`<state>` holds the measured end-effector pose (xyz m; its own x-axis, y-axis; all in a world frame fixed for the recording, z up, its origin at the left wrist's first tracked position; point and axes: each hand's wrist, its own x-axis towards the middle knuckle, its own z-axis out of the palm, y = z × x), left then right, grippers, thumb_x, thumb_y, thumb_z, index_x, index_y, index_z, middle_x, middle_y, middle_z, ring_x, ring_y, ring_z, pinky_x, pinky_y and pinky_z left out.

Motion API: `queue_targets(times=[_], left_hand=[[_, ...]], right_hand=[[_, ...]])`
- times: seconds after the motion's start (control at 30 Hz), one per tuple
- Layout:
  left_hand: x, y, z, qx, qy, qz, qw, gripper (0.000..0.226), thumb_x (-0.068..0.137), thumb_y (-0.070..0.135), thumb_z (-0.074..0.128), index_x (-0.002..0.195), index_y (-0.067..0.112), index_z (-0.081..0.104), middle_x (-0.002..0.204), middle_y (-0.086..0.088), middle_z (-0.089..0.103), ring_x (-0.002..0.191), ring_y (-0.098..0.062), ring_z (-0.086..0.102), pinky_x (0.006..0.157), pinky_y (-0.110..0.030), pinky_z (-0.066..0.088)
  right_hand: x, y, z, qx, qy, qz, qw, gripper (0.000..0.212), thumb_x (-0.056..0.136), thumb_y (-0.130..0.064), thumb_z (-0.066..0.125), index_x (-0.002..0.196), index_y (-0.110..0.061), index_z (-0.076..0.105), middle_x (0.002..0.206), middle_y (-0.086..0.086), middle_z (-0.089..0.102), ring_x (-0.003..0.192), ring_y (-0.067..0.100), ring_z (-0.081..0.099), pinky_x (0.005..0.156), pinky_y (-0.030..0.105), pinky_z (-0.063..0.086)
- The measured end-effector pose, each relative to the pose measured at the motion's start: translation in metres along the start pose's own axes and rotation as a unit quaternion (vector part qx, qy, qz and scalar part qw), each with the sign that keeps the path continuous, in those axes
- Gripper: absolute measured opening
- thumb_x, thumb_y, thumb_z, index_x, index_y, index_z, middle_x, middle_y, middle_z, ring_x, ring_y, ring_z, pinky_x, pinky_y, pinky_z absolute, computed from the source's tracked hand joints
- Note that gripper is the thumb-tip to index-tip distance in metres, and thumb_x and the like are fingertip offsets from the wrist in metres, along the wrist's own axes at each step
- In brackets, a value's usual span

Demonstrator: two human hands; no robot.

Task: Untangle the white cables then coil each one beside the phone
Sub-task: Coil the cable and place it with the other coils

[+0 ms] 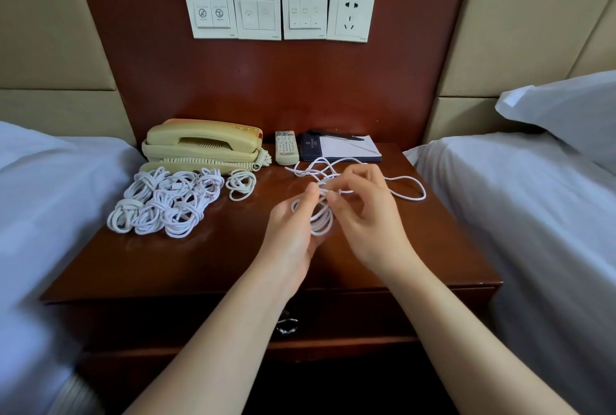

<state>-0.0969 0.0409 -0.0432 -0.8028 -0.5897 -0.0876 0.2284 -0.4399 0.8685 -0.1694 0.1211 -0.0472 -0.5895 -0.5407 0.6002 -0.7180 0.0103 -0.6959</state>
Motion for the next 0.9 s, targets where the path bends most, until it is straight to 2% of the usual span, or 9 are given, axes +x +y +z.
queue_targets(times=[0.07, 0.17, 0.33, 0.5, 0.63, 0.73, 0.83, 0.9], left_hand=[[0.000, -0.001, 0.004, -0.006, -0.003, -0.004, 1.000, 0.030, 0.099, 0.023, 0.045, 0.106, 0.002, 0.066, 0.099, -0.013, 0.071, 0.083, -0.015, 0.069, 0.072, -0.028, 0.056], [0.000, 0.000, 0.006, -0.023, 0.011, -0.011, 1.000, 0.030, 0.098, 0.023, 0.048, 0.111, 0.003, 0.065, 0.103, -0.014, 0.070, 0.083, -0.016, 0.069, 0.067, -0.027, 0.058], [0.001, 0.004, 0.010, -0.064, 0.035, -0.058, 0.996, 0.031, 0.096, 0.022, 0.050, 0.119, 0.004, 0.060, 0.113, -0.018, 0.065, 0.091, -0.022, 0.066, 0.072, -0.030, 0.057], [-0.003, 0.005, 0.007, -0.108, 0.013, -0.083, 0.991, 0.031, 0.099, 0.020, 0.044, 0.121, 0.002, 0.057, 0.102, -0.015, 0.064, 0.083, -0.019, 0.065, 0.069, -0.031, 0.057], [-0.004, 0.008, 0.002, -0.101, -0.010, -0.077, 0.992, 0.030, 0.101, 0.021, 0.039, 0.115, 0.002, 0.058, 0.100, -0.014, 0.065, 0.083, -0.017, 0.066, 0.072, -0.029, 0.056], [-0.004, 0.009, -0.001, -0.033, -0.045, -0.053, 0.997, 0.031, 0.101, 0.022, 0.038, 0.112, 0.003, 0.061, 0.099, -0.012, 0.065, 0.084, -0.013, 0.066, 0.075, -0.026, 0.054], [-0.006, 0.013, -0.006, 0.018, -0.125, -0.043, 0.991, 0.025, 0.099, 0.011, 0.042, 0.111, 0.002, 0.062, 0.093, -0.007, 0.066, 0.084, -0.010, 0.064, 0.076, -0.022, 0.054], [-0.005, 0.018, -0.011, 0.050, -0.170, -0.044, 0.983, 0.022, 0.095, 0.004, 0.044, 0.108, 0.002, 0.062, 0.089, -0.005, 0.066, 0.082, -0.008, 0.064, 0.075, -0.020, 0.055]], right_hand=[[0.000, 0.000, -0.005, -0.003, 0.031, -0.005, 1.000, 0.010, 0.085, -0.012, 0.065, 0.091, -0.020, 0.063, 0.098, -0.002, 0.055, 0.095, 0.005, 0.050, 0.078, 0.006, 0.035], [0.000, 0.001, -0.010, 0.003, 0.047, -0.018, 0.999, 0.010, 0.081, -0.016, 0.065, 0.088, -0.021, 0.062, 0.093, -0.005, 0.055, 0.090, 0.009, 0.054, 0.077, 0.011, 0.041], [-0.003, 0.001, -0.012, -0.030, 0.034, -0.032, 0.998, 0.011, 0.082, -0.005, 0.068, 0.088, -0.014, 0.066, 0.089, -0.006, 0.054, 0.080, 0.003, 0.052, 0.071, 0.007, 0.038], [-0.002, 0.003, -0.006, -0.085, 0.027, -0.071, 0.993, 0.011, 0.085, -0.009, 0.058, 0.091, -0.011, 0.067, 0.092, -0.007, 0.050, 0.091, 0.015, 0.049, 0.076, 0.013, 0.040], [0.000, 0.004, 0.001, -0.072, -0.013, -0.053, 0.996, 0.019, 0.089, -0.014, 0.049, 0.097, -0.009, 0.067, 0.094, -0.005, 0.046, 0.095, 0.019, 0.047, 0.083, 0.023, 0.039], [0.003, 0.006, 0.000, -0.025, -0.039, -0.022, 0.999, 0.022, 0.090, -0.018, 0.044, 0.094, -0.008, 0.063, 0.093, -0.010, 0.041, 0.096, 0.017, 0.044, 0.085, 0.022, 0.036], [0.006, 0.009, -0.007, 0.007, -0.064, -0.007, 0.998, 0.028, 0.090, -0.021, 0.039, 0.094, -0.004, 0.061, 0.094, -0.008, 0.039, 0.098, 0.012, 0.040, 0.087, 0.016, 0.034], [0.006, 0.009, -0.011, 0.031, -0.086, 0.004, 0.996, 0.024, 0.090, -0.022, 0.038, 0.090, -0.012, 0.059, 0.095, -0.007, 0.039, 0.097, 0.006, 0.039, 0.086, 0.011, 0.033]])
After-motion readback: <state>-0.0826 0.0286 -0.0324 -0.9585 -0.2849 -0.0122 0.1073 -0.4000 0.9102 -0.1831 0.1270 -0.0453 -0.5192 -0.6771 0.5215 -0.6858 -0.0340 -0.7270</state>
